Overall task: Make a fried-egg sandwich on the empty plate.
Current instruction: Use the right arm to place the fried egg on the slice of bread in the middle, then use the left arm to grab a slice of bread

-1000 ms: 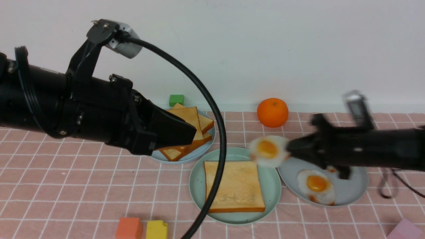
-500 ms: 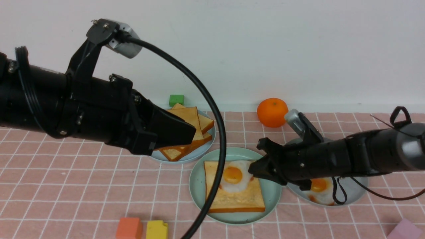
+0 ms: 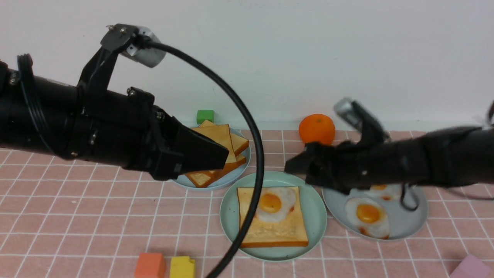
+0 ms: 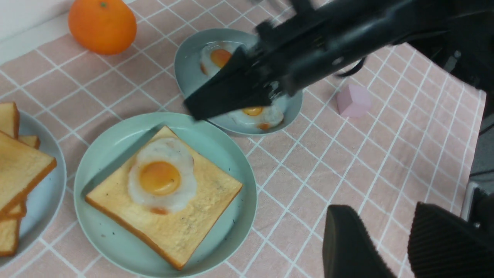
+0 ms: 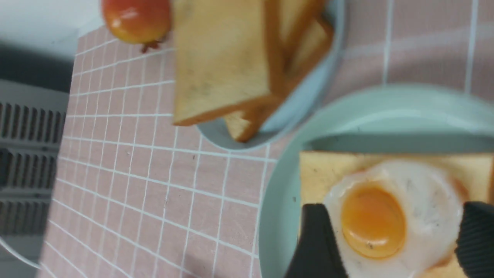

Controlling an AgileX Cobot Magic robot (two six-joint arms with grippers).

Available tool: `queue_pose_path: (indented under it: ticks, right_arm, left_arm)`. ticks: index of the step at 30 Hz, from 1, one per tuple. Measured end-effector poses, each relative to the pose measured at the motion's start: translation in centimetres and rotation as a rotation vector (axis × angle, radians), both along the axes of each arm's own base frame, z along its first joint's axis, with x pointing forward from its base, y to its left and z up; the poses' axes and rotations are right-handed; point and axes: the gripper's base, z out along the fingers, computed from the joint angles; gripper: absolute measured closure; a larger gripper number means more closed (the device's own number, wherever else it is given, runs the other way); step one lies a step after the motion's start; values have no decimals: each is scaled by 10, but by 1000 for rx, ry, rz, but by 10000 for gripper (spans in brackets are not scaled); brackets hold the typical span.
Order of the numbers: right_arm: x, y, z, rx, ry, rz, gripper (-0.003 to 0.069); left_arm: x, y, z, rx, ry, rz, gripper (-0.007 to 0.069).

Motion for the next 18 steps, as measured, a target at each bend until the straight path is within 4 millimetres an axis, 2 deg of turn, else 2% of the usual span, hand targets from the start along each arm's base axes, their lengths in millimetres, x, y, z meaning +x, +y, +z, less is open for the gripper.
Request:
queue_pose_path:
  ticks: [1, 2, 6, 7, 8, 9, 12, 14, 15, 16, 18]
  right_arm:
    - [-1, -1, 5, -4, -14, 1, 157]
    - [-8, -3, 21, -39, -58, 28, 153]
    - [-34, -12, 59, -162, -126, 115, 151]
    - [-35, -13, 61, -171, -131, 116, 151]
    - [-48, -19, 78, -252, -139, 155, 151]
    - [-54, -22, 84, -286, -132, 170, 151]
    - [-64, -30, 98, -362, -127, 171, 151]
    - [-78, -41, 111, -432, -96, 132, 151]
    - [-79, -41, 112, -433, -98, 127, 151]
    - [-88, -45, 119, -443, -88, 116, 151]
    - [-100, -45, 127, -449, -96, 127, 149]
  left_arm:
    - [0, 0, 0, -7, 10, 11, 340]
    - [3, 1, 0, -39, 60, 72, 340]
    - [15, 15, -4, -125, 258, 360, 340]
    - [16, 16, -5, -135, 281, 383, 340]
    - [26, 28, -12, -125, 361, 498, 340]
    - [30, 34, -16, -108, 389, 534, 340]
    - [42, 45, -22, -94, 449, 601, 340]
    - [64, 58, -35, -66, 536, 644, 336]
    - [66, 59, -36, -64, 542, 646, 334]
    - [80, 63, -46, -47, 583, 650, 326]
    - [95, 67, -60, -35, 630, 646, 310]
